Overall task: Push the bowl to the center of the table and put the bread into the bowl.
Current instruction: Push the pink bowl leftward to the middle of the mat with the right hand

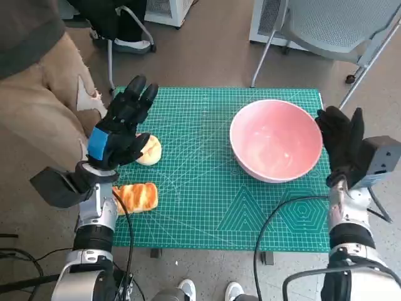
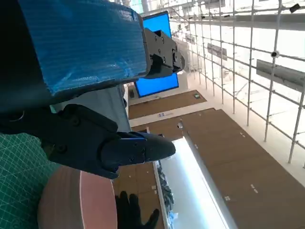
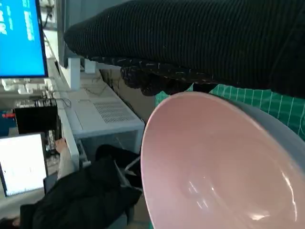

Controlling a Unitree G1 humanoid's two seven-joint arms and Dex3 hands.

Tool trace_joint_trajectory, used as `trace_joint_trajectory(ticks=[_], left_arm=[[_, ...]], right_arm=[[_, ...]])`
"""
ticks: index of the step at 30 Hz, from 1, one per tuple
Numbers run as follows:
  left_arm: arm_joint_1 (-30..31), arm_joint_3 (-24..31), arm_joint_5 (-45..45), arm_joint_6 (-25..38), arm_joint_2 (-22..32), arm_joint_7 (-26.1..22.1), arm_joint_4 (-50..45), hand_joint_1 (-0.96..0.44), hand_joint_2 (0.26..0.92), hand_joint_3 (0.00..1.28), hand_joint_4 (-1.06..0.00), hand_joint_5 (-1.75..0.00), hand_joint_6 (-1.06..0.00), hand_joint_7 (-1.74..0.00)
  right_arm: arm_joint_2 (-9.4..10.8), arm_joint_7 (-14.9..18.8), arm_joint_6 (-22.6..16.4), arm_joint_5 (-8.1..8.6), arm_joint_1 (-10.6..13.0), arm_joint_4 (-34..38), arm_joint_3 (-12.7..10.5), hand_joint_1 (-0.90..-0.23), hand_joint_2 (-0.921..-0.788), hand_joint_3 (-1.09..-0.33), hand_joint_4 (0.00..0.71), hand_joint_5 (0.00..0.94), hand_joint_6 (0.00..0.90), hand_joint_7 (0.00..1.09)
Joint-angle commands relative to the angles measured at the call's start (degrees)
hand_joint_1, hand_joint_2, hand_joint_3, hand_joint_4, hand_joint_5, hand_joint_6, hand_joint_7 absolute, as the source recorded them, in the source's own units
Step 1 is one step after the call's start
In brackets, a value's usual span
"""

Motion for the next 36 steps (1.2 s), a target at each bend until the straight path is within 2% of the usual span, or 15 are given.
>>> trace_joint_trajectory(ticks=[1,23,31,36], left_arm=[[0.81,0.11,-0.3,0.39,0.64,0.17,-1.31,-0.61,0.921,0.42,-0.17,0.0,-0.26,-0.02],[1.71,-0.42,0.27,0.92,0.34,1.49,-3.56,-0.61,0.921,0.43,-0.17,0.0,-0.26,-0.02],[2.26,-0.56,0.3,1.21,0.34,2.04,-4.54,-0.61,0.921,0.43,-0.17,0.0,-0.26,-0.02],[2.71,-0.77,0.3,1.57,0.19,2.47,-5.51,-0.61,0.921,0.43,-0.17,0.0,-0.26,-0.02]], right_arm=[[1.34,0.82,0.79,-0.21,1.35,0.84,-0.04,-0.676,-0.921,-0.907,0.175,0.0,0.174,0.13],[5.3,0.76,0.29,-1.55,0.24,0.85,1.33,-0.685,-0.921,-0.891,0.19,0.004,0.195,0.13],[7.07,1.99,0.66,-1.46,-0.14,0.81,1.62,-0.63,-0.921,-0.907,0.19,0.003,0.199,0.13],[7.88,2.66,0.8,-1.54,-0.33,0.8,1.96,-0.626,-0.921,-0.922,0.187,0.001,0.199,0.13]])
